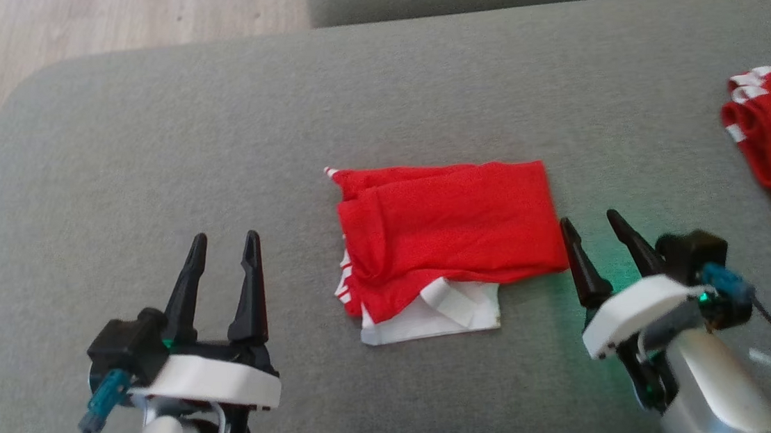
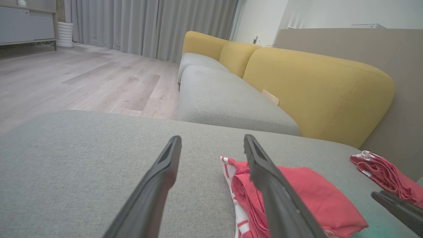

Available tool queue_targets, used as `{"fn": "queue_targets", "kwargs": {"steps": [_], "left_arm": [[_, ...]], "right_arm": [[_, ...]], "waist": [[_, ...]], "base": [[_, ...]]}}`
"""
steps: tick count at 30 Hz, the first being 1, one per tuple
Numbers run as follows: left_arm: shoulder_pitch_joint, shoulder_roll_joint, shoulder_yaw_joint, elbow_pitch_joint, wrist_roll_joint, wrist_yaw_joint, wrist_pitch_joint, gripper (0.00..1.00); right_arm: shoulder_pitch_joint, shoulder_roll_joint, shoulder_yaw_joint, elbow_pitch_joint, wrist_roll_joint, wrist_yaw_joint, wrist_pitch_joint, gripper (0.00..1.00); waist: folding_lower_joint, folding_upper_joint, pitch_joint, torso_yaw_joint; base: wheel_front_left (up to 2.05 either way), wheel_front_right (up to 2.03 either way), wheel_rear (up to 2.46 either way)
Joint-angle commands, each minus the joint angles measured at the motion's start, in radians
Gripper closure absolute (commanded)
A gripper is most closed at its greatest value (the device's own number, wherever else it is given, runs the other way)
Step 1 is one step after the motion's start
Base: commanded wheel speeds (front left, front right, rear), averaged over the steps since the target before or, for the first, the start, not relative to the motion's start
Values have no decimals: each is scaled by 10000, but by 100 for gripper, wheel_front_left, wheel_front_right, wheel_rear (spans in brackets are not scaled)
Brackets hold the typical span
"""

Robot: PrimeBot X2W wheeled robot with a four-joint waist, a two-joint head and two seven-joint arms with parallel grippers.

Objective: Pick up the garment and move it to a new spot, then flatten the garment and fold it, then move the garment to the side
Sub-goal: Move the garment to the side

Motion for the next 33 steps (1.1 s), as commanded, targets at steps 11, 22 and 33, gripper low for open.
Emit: {"fn": "queue_targets", "kwargs": {"steps": [11, 22, 33], "left_arm": [[-662, 35, 53, -158, -85, -10, -78, 0], [-722, 35, 66, -133, -216, 33, -78, 0], [-571, 35, 208, -119, -131, -1, -78, 0]], "right_arm": [[-1865, 24, 474, 2463, 1794, -9, 775, 0], [-2704, 24, 2327, 4209, 2885, -9, 784, 47], [-3773, -7, 2465, 5365, 1137, -9, -676, 100]], "waist": [[0, 0, 512, 935], [0, 0, 584, 942], [0, 0, 163, 162]], "base": [[0, 0, 0], [0, 0, 0], [0, 0, 0]]}}
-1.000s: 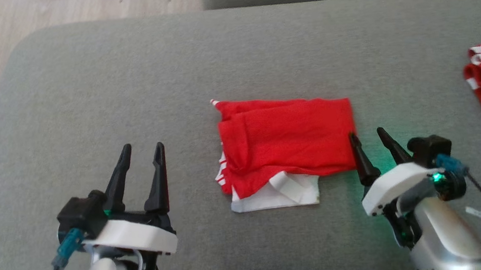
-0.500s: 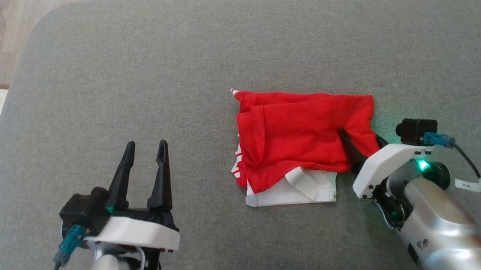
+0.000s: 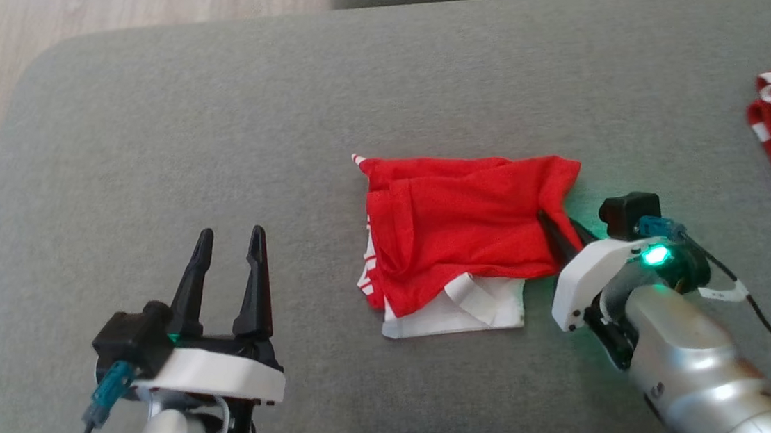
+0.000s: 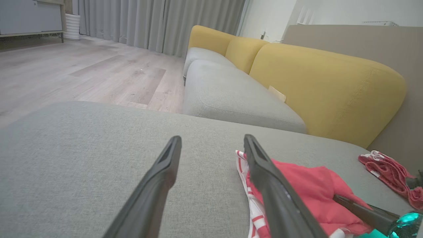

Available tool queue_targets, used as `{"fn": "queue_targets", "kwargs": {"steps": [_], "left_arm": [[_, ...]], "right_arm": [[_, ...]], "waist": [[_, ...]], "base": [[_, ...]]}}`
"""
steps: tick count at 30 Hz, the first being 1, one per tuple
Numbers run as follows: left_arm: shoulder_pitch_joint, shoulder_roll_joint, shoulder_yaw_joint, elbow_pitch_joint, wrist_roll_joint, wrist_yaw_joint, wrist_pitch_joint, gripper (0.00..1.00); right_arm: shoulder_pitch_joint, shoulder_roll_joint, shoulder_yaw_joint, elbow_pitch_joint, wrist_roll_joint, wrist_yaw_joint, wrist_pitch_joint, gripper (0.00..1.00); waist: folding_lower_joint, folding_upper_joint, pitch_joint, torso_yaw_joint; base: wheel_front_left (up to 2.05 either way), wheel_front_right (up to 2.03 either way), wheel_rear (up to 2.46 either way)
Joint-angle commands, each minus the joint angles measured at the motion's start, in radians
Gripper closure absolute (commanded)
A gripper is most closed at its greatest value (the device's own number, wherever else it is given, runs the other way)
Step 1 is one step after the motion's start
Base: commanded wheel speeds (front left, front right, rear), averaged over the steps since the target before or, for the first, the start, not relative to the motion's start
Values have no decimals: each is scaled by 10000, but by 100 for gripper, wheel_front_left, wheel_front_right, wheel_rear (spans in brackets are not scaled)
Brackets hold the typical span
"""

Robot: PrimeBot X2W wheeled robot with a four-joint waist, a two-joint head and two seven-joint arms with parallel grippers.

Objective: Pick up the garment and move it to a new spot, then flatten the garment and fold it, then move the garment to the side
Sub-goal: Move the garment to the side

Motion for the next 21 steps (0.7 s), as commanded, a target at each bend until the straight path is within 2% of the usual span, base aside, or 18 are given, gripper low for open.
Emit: {"fn": "queue_targets", "kwargs": {"steps": [1, 5, 9, 15, 17, 18, 21], "left_arm": [[-325, 33, 404, -344, 66, -7, -78, 0], [-229, 33, 421, -397, 100, -27, -78, 0], [-170, 33, 397, -494, 61, -22, -78, 0], [-353, 33, 251, -573, 62, -34, -78, 0], [-438, 33, 209, -587, 77, -46, -78, 0], [-438, 33, 209, -587, 77, -46, -78, 0], [-547, 33, 149, -574, 128, -83, -78, 0]], "right_arm": [[-471, -43, 60, -107, -443, -9, -253, 100], [-774, -517, 85, -262, -1464, -9, -439, 100], [-1058, -1220, 125, -711, -1986, -9, -461, 100], [-1572, -2758, 490, -1533, -2198, -9, -8, 100], [-1724, -3333, 594, -1770, -2155, -9, 162, 100], [-1724, -3333, 594, -1770, -2155, -9, 162, 100], [-1917, -4267, 595, -1974, -2120, -9, 396, 100]], "waist": [[0, 0, -175, -287], [0, 0, -343, -755], [0, 0, -397, -1254], [0, 0, -91, -1697], [0, 0, 83, -1752], [0, 0, 83, -1752], [0, 0, 365, -1762]], "base": [[0, 0, 0], [0, 0, 0], [0, 0, 0], [0, 0, 0], [0, 0, 0], [0, 0, 0], [0, 0, 0]]}}
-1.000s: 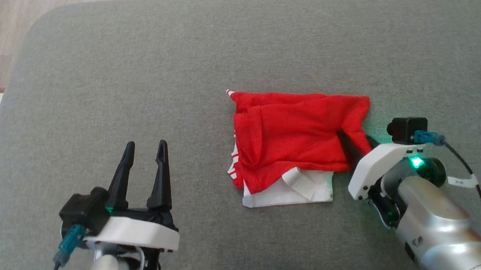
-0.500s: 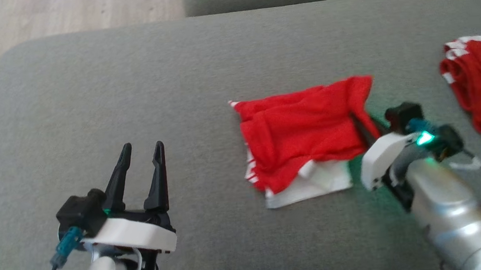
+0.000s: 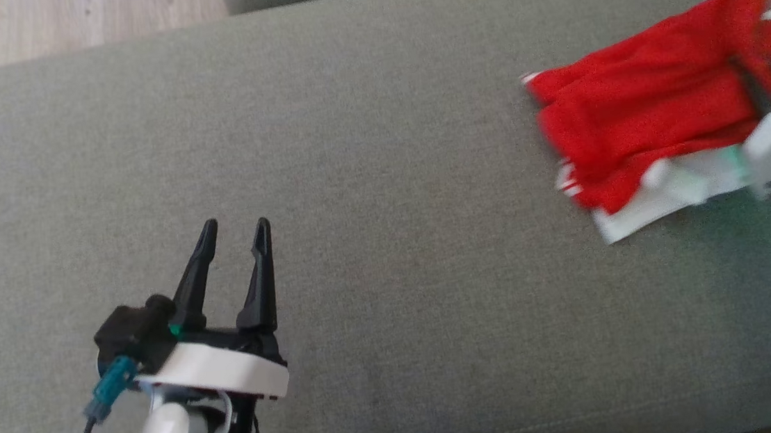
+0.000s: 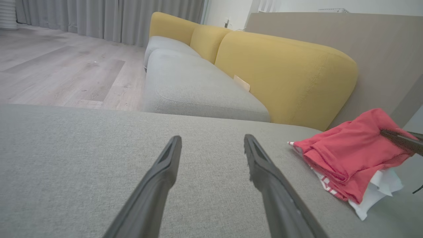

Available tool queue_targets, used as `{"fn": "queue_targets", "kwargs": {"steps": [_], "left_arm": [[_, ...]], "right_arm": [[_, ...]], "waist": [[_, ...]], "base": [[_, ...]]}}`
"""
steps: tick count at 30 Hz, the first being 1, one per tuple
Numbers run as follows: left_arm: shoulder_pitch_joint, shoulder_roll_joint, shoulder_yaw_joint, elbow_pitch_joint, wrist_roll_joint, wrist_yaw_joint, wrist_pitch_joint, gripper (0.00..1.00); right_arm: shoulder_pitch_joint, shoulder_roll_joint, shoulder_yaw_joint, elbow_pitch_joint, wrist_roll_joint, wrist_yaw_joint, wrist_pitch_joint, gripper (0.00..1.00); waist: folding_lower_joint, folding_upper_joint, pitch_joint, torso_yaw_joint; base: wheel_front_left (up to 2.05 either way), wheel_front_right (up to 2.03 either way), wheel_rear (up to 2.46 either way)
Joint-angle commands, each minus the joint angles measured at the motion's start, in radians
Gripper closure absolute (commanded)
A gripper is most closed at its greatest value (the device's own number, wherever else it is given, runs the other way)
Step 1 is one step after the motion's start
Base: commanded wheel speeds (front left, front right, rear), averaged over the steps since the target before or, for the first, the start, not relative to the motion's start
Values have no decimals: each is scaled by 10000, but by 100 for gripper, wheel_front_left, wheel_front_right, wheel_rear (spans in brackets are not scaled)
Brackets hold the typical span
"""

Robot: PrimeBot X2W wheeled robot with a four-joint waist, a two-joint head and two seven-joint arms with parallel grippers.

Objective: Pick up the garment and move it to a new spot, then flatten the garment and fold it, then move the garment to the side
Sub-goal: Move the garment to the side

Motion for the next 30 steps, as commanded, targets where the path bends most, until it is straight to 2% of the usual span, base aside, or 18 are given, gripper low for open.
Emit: {"fn": "queue_targets", "kwargs": {"steps": [1, 7, 11, 20, 30], "left_arm": [[-531, 33, 258, -338, 121, -80, -78, 0], [-811, 33, 364, -316, 213, -174, -78, 0], [-952, 33, 408, -282, 242, -231, -78, 0], [-1240, 33, 457, -242, 284, -317, -78, 0], [-1322, 33, 564, -226, 320, -356, -78, 0]], "right_arm": [[-285, -326, 40, -256, 37, -9, -11, 100], [-431, -1722, -692, -208, -197, -9, 261, 100], [-390, -2165, -1332, 30, -484, -9, 343, 100], [-49, -2047, -2622, 470, -1481, -9, 771, 100], [337, -1677, -3788, 106, -2458, -9, 1324, 100]], "waist": [[0, 0, 186, 4], [0, 0, 782, 161], [0, 0, 1066, 265], [0, 0, 1448, 445], [0, 0, 1690, 401]], "base": [[0, 0, 0], [0, 0, 0], [0, 0, 0], [0, 0, 0], [0, 0, 0]]}}
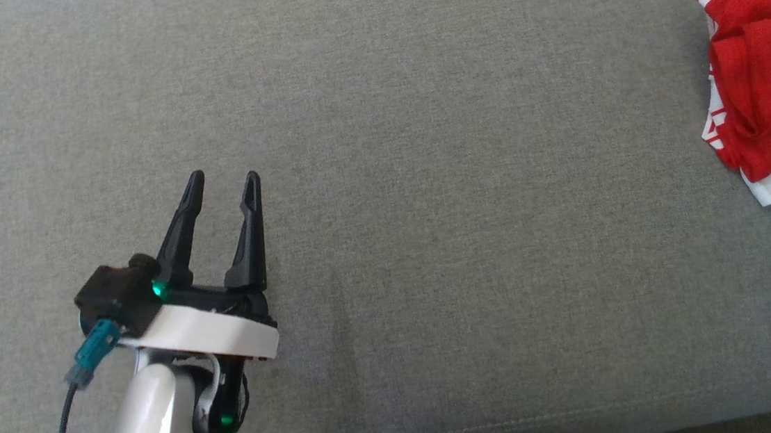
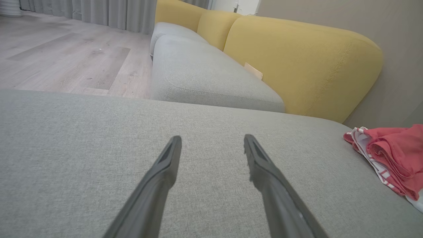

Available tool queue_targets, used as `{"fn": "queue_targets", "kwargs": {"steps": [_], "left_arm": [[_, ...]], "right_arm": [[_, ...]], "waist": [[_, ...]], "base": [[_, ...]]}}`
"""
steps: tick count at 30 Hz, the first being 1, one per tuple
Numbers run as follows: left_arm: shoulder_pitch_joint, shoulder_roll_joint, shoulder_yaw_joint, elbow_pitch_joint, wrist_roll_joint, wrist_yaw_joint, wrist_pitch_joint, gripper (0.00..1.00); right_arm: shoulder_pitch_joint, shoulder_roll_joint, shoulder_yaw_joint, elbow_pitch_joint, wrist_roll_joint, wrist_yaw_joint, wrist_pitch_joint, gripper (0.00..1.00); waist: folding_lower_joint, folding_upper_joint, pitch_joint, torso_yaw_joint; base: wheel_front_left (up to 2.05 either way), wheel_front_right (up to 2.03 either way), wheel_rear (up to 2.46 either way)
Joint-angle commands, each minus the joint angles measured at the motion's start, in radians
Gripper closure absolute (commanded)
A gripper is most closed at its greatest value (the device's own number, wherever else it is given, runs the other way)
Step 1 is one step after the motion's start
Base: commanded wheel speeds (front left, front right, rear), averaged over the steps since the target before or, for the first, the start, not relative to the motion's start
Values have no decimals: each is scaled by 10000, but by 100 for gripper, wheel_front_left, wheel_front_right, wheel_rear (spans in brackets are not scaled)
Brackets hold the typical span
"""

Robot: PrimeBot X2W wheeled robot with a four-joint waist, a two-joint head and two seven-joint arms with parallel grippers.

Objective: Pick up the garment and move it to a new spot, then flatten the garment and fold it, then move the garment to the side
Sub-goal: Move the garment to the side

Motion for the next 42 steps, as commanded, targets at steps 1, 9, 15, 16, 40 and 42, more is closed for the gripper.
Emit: {"fn": "queue_targets", "kwargs": {"steps": [1, 9, 15, 16, 40, 42], "left_arm": [[-345, 37, 347, -279, 65, -28, -78, 0], [-348, 37, 379, -176, 19, -40, -78, 0], [-292, 37, 391, -131, -57, -45, -78, 0], [-270, 37, 392, -128, -73, -45, -78, 0], [1151, 37, 662, -397, -289, 370, -78, 0], [1313, 37, 665, -399, -317, 418, -78, 0]], "right_arm": [[213, -164, -111, -384, -129, -9, 51, 100], [431, 258, -969, -1103, -422, -9, 390, 0], [485, 695, -1339, -1951, -626, -9, 470, 0], [502, 819, -1400, -2141, -638, -9, 462, 0], [4019, 5229, -226, -6155, 1912, -9, -958, 0], [4403, 5449, -237, -6248, 2014, -9, -1237, 0]], "waist": [[-1, 0, 28, -22], [-1, 0, -108, -125], [-1, 0, -490, -145], [-1, 0, -582, -141], [-1, 0, -3284, 460], [-1, 0, -3391, 526]], "base": [[0, 0, 0], [0, 0, 0], [0, 0, 0], [0, 0, 0], [0, 0, 0], [0, 0, 0]]}}
